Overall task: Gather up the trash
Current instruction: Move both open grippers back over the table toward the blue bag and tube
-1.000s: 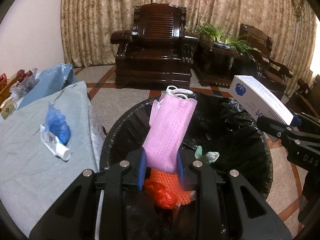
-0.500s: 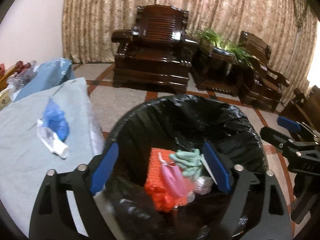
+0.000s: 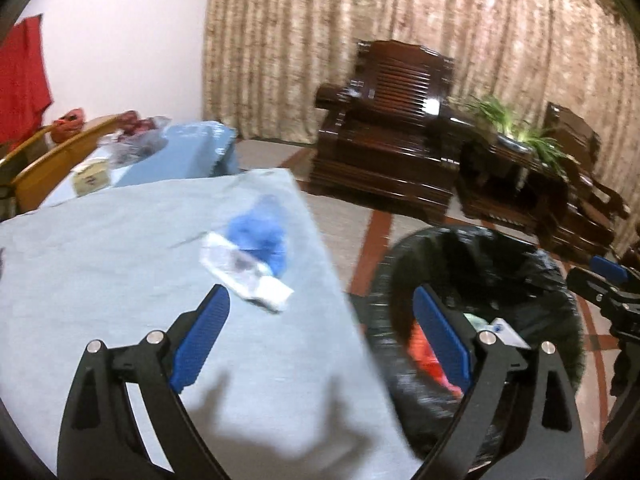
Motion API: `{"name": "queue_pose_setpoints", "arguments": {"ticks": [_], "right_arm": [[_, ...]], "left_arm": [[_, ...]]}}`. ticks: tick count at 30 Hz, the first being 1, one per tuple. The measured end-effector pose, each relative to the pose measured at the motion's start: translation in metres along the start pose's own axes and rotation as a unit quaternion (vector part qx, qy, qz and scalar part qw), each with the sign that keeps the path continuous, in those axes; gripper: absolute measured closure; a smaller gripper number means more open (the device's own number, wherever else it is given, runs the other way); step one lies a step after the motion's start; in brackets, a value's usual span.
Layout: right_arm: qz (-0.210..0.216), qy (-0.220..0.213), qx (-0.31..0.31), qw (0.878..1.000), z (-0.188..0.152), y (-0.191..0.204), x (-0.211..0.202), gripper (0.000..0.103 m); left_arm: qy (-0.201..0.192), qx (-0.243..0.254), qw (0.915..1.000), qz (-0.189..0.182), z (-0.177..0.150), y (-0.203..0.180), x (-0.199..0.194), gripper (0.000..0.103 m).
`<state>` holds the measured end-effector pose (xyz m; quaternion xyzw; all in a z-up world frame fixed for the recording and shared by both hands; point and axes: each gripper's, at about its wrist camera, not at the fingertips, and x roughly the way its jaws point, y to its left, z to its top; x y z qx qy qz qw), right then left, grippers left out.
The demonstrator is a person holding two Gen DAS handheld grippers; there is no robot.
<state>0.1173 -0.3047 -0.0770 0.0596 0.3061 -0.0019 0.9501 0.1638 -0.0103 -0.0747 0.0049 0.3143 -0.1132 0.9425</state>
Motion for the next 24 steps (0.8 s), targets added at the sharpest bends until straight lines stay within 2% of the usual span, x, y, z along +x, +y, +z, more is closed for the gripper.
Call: {"name": "queue_pose_setpoints", "arguments": {"ticks": [7, 13, 24], "right_arm": [[0.031, -0.003, -0.03, 0.999, 0.012, 0.052, 0.02, 0.006], [0.052, 0.0, -0.045, 0.998, 0.02, 0.091, 0.043, 0.006], [0.084, 0.025, -0.073, 0.993, 0.02, 0.151, 0.093, 0.006]], "left_arm": [[-0.003, -0.025, 0.9984, 0.05, 0.001, 0.059, -0.008, 0.013], [0.002, -0.041, 0.9962, 0.077, 0.001, 0.093, -0.006, 0.013], [0.012, -0.055, 0.9933, 0.101, 0.001, 0.127, 0.015, 0.013]]}}
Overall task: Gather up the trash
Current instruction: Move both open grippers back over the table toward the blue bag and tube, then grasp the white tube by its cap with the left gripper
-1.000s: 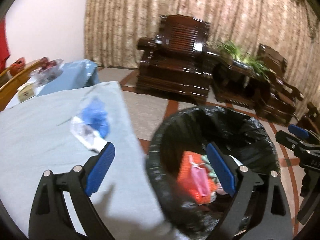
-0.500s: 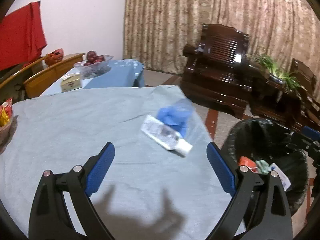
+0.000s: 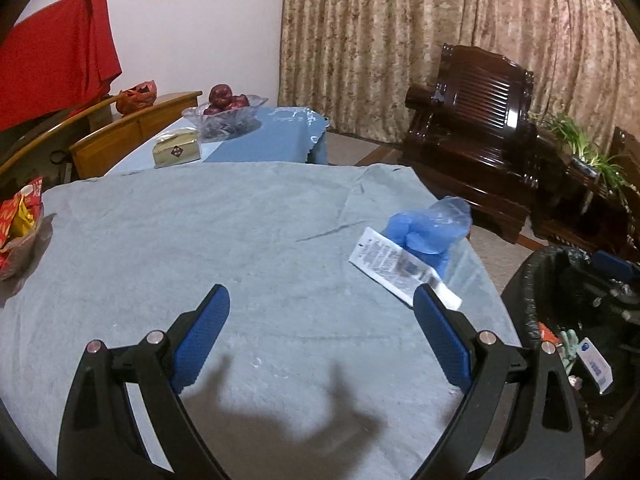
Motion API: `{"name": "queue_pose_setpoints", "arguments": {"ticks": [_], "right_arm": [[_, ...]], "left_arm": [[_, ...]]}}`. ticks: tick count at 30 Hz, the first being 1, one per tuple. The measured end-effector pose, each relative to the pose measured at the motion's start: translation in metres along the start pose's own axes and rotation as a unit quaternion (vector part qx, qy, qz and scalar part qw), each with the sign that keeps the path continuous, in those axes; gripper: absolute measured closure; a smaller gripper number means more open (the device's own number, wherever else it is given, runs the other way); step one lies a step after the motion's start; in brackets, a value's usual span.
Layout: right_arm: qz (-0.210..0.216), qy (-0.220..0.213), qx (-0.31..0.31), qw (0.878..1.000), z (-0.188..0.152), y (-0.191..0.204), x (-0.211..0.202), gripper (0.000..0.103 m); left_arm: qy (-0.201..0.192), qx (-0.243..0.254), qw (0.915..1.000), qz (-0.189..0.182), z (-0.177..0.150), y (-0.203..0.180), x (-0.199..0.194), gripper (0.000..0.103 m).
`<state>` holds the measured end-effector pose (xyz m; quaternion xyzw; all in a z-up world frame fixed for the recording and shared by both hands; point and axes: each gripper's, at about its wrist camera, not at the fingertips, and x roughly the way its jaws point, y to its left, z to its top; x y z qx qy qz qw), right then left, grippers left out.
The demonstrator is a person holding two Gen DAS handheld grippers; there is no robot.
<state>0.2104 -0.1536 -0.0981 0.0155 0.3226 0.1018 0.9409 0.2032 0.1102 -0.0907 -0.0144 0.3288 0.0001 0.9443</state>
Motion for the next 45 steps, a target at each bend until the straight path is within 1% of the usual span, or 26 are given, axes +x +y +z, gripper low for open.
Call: {"name": "queue_pose_setpoints", "arguments": {"ticks": [5, 9, 12, 14, 17, 22, 25, 31, 33, 35, 36, 37, 38, 42, 45], "right_arm": [[0.013, 0.017, -0.017, 1.0, -0.004, 0.021, 0.027, 0.006], [0.022, 0.03, -0.027, 0.999, -0.006, 0.036, 0.044, 0.011], [0.025, 0.038, -0.03, 0.998, -0.006, 0.046, 0.056, 0.013], [0.024, 0.042, -0.033, 0.998, -0.005, 0.05, 0.063, 0.013], [0.019, 0.063, -0.044, 0.997, -0.008, 0.058, 0.08, 0.018], [0.012, 0.086, -0.051, 0.995, -0.017, 0.062, 0.1, 0.021], [0.006, 0.096, -0.049, 0.994, -0.02, 0.062, 0.11, 0.025], [-0.004, 0.118, -0.05, 0.992, -0.023, 0.064, 0.127, 0.038], [0.0, 0.122, -0.048, 0.991, -0.023, 0.065, 0.129, 0.053], [0.003, 0.124, -0.05, 0.991, -0.025, 0.068, 0.129, 0.058], [0.01, 0.125, -0.049, 0.991, -0.025, 0.068, 0.129, 0.064], [0.022, 0.129, -0.044, 0.99, -0.025, 0.069, 0.127, 0.065], [0.031, 0.132, -0.04, 0.99, -0.025, 0.07, 0.126, 0.069], [0.062, 0.139, -0.033, 0.988, -0.026, 0.086, 0.124, 0.074], [0.082, 0.139, -0.035, 0.986, -0.026, 0.1, 0.123, 0.074]], "left_arm": [[0.006, -0.004, 0.9999, 0.012, -0.002, 0.014, 0.008, 0.013], [0.017, -0.012, 0.9994, 0.026, -0.007, 0.03, 0.016, 0.013], [0.023, -0.019, 0.9991, 0.03, -0.01, 0.038, 0.02, 0.013], [0.025, -0.021, 0.999, 0.032, -0.011, 0.043, 0.024, 0.013], [0.028, -0.024, 0.9988, 0.033, -0.013, 0.048, 0.027, 0.013], [0.028, -0.025, 0.9986, 0.037, -0.013, 0.054, 0.031, 0.013], [0.031, -0.028, 0.9984, 0.039, -0.014, 0.058, 0.034, 0.013], [0.036, -0.034, 0.9979, 0.042, -0.017, 0.068, 0.038, 0.013], [0.036, -0.036, 0.9978, 0.043, -0.017, 0.07, 0.038, 0.013], [0.037, -0.039, 0.9976, 0.044, -0.017, 0.073, 0.039, 0.013], [0.036, -0.039, 0.9976, 0.044, -0.017, 0.074, 0.038, 0.013], [0.036, -0.04, 0.9975, 0.045, -0.017, 0.075, 0.038, 0.013], [0.036, -0.04, 0.9975, 0.046, -0.017, 0.076, 0.037, 0.013], [0.036, -0.045, 0.997, 0.052, -0.019, 0.083, 0.034, 0.013], [0.036, -0.049, 0.9965, 0.057, -0.019, 0.088, 0.032, 0.013]]}}
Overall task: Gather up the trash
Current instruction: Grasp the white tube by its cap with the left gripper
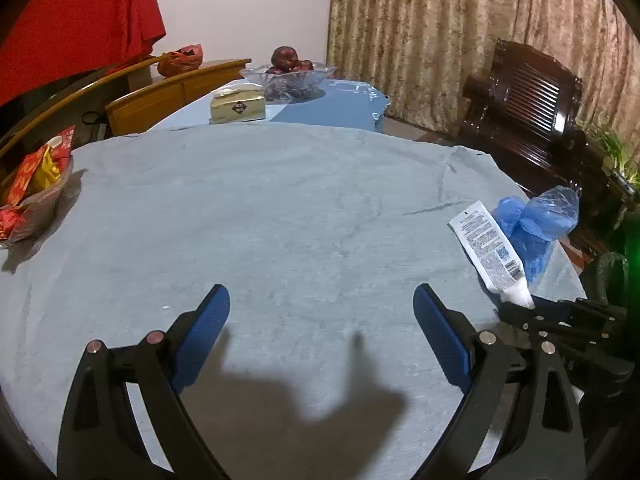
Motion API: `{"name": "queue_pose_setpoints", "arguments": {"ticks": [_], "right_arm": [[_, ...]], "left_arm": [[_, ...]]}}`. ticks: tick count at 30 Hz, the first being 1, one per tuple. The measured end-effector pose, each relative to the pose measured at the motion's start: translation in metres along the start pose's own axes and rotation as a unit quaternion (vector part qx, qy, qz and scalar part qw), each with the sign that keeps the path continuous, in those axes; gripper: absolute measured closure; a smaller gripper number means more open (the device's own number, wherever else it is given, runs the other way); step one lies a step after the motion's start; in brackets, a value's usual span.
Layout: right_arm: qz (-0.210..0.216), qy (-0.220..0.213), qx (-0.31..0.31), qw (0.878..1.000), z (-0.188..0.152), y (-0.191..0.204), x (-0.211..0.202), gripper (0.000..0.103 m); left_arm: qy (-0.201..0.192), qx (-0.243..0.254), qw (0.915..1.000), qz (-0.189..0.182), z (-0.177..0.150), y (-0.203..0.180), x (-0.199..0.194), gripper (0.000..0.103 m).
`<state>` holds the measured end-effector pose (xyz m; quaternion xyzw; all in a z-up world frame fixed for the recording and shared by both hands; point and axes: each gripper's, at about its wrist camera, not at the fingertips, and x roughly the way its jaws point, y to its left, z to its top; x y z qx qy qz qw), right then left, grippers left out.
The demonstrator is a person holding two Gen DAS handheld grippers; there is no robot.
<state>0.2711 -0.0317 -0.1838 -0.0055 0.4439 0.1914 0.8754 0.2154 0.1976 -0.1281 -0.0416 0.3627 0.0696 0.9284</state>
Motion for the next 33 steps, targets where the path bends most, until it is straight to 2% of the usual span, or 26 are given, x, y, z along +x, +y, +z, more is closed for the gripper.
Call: {"name": "queue_pose_setpoints", "arguments": {"ticks": [1, 4, 6, 9, 18, 23, 27, 33], "right_arm": [[0.003, 0.0, -0.006, 1.0, 0.001, 0.006, 0.001, 0.074], [0.007, 0.005, -0.008, 1.0, 0.004, 0.008, -0.001, 0.066], [-0.005, 0.001, -0.012, 1.0, 0.004, 0.005, -0.007, 0.052], [-0.024, -0.007, -0.004, 1.0, 0.003, -0.009, -0.022, 0.046], [-0.077, -0.036, 0.04, 0.996, -0.006, -0.062, -0.066, 0.045], [-0.102, -0.053, 0.038, 0.993, -0.004, -0.075, -0.075, 0.045], [-0.103, -0.065, 0.039, 0.992, -0.001, -0.087, -0.079, 0.045], [-0.087, -0.078, 0.042, 0.992, 0.003, -0.094, -0.08, 0.045]], "left_arm": [[0.0, -0.001, 1.0, 0.002, -0.001, 0.001, -0.001, 0.013], [0.0, -0.004, 1.0, 0.005, 0.001, 0.004, -0.002, 0.013], [0.001, -0.006, 1.0, 0.004, 0.002, 0.004, -0.001, 0.013], [0.001, -0.004, 1.0, -0.004, 0.004, -0.003, 0.001, 0.013], [0.005, 0.028, 0.9981, -0.054, 0.005, -0.063, 0.01, 0.013], [0.011, 0.044, 0.996, -0.077, 0.002, -0.096, 0.016, 0.013], [0.02, 0.058, 0.9947, -0.083, 0.0, -0.122, 0.026, 0.013], [0.046, 0.068, 0.9932, -0.083, -0.008, -0.144, 0.044, 0.023]]}}
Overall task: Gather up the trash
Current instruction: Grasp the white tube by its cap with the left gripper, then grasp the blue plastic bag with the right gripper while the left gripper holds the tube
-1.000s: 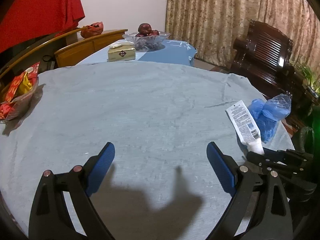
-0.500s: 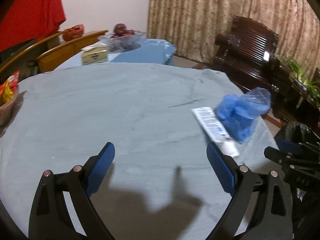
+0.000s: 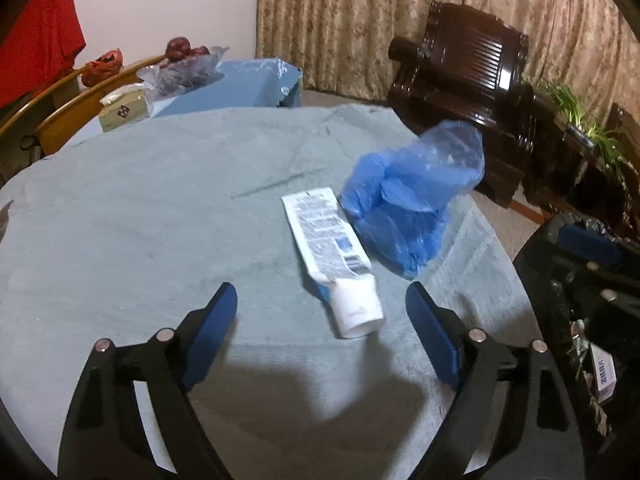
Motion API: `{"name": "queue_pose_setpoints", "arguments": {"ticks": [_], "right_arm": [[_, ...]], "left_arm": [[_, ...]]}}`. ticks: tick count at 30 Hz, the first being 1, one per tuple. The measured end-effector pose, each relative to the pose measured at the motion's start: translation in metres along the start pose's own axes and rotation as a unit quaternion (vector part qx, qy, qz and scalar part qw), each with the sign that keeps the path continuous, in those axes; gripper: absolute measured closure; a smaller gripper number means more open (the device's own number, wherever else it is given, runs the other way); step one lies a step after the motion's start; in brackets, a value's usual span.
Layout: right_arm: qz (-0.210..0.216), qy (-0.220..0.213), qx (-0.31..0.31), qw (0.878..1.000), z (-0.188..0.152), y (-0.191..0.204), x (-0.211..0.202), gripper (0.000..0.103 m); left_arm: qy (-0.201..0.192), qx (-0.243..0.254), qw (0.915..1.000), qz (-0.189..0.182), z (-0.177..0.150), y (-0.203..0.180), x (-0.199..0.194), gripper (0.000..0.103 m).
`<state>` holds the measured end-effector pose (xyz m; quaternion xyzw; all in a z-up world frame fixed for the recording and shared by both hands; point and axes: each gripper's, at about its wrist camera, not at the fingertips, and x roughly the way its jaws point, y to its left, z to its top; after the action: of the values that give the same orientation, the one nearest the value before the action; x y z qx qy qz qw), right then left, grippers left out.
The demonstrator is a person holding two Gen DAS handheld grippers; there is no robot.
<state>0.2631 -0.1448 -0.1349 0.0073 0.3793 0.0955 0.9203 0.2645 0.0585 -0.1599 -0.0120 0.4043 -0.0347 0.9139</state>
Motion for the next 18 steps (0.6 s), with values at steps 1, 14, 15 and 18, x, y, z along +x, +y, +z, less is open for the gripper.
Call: {"name": "queue_pose_setpoints", "arguments": {"ticks": [1, 14, 15, 18], "right_arm": [[0.003, -0.003, 0.0, 1.0, 0.001, 0.0, 0.0, 0.045], [0.007, -0.014, -0.01, 1.0, 0.006, 0.005, -0.002, 0.045], [0.007, -0.014, -0.011, 1.0, 0.006, 0.005, -0.002, 0.045], [0.007, -0.014, -0.012, 1.0, 0.007, 0.007, -0.001, 0.045]], "left_arm": [[0.006, -0.001, 1.0, 0.001, 0.0, -0.002, 0.005, 0.026], [0.04, -0.001, 0.9991, 0.012, 0.005, -0.005, 0.034, 0.052], [0.038, 0.002, 0.9992, 0.011, 0.006, -0.005, 0.034, 0.063], [0.038, -0.003, 0.9993, 0.004, 0.007, -0.004, 0.032, 0.069]]}}
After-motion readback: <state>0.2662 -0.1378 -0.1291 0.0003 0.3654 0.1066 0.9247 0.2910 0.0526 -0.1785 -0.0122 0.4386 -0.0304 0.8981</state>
